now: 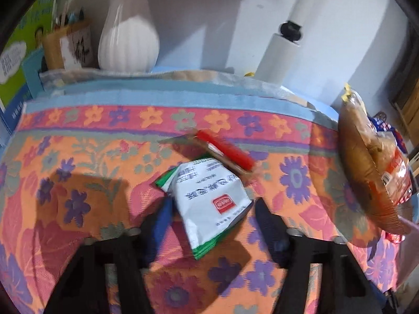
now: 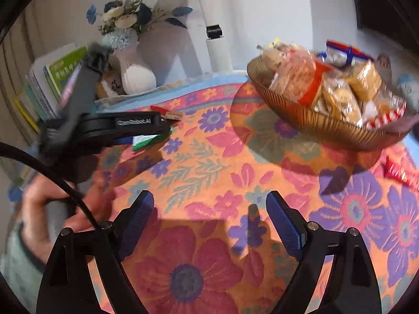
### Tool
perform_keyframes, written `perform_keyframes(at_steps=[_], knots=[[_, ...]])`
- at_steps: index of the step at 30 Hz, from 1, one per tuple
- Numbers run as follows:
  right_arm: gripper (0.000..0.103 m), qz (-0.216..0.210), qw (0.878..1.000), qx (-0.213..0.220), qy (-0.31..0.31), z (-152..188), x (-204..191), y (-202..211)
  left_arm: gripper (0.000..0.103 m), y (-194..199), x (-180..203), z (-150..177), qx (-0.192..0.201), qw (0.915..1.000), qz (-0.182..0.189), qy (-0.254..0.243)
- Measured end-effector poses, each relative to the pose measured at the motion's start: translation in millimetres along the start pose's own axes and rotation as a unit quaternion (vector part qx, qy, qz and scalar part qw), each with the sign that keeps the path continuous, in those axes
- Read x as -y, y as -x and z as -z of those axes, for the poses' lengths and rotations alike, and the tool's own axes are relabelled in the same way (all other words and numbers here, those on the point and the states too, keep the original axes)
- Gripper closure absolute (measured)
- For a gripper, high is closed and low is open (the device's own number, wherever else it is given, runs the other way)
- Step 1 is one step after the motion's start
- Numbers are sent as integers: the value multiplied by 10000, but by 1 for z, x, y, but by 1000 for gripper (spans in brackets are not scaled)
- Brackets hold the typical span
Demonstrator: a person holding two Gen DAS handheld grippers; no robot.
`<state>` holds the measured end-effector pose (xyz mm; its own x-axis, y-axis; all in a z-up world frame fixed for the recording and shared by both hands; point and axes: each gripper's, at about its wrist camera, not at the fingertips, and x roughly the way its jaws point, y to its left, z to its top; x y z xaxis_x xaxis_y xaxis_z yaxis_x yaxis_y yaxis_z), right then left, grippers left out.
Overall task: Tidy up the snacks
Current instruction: 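Grasp the white-green pack with left gripper while right grasps the red caramel biscuit pack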
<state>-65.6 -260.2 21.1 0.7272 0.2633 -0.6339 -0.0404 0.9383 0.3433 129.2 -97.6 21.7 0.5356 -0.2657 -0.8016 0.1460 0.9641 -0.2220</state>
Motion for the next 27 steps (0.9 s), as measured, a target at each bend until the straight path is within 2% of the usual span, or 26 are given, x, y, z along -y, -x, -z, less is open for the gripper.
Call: perform_keyframes(at_steps=[2, 5, 8, 10, 12, 18, 21, 23, 27], knots=[[15, -286, 9993, -251, -53, -11, -3, -3, 48, 8, -17, -2, -51, 9998, 143, 118], [15, -257, 9990, -306, 221, -35, -15, -14, 50, 20, -46, -2, 40, 9993, -323, 199], [15, -400, 9971, -380, 529, -60, -30, -40, 50, 27, -81, 2, 254, 9966, -695, 375], [15, -522, 9950, -463, 717, -74, -40, -67, 51, 30, -101, 9, 525, 9963, -324, 604], [16, -428, 9931, -520, 961, -86, -50, -98, 51, 36, -107, 12, 645, 9947, -41, 795], [16, -161, 9852, -623, 1590, -100, -63, -151, 50, 34, -106, 12, 679, 9944, 185, 788], [29, -291, 9827, -747, 1668, -104, -68, -165, 50, 35, -97, 13, 658, 9959, 45, 612], [58, -42, 9804, -764, 1817, -104, -71, -170, 50, 37, -93, 13, 674, 9965, -44, 484], [63, -129, 9792, -718, 1895, -97, -72, -163, 50, 36, -93, 10, 661, 9967, -152, 447]])
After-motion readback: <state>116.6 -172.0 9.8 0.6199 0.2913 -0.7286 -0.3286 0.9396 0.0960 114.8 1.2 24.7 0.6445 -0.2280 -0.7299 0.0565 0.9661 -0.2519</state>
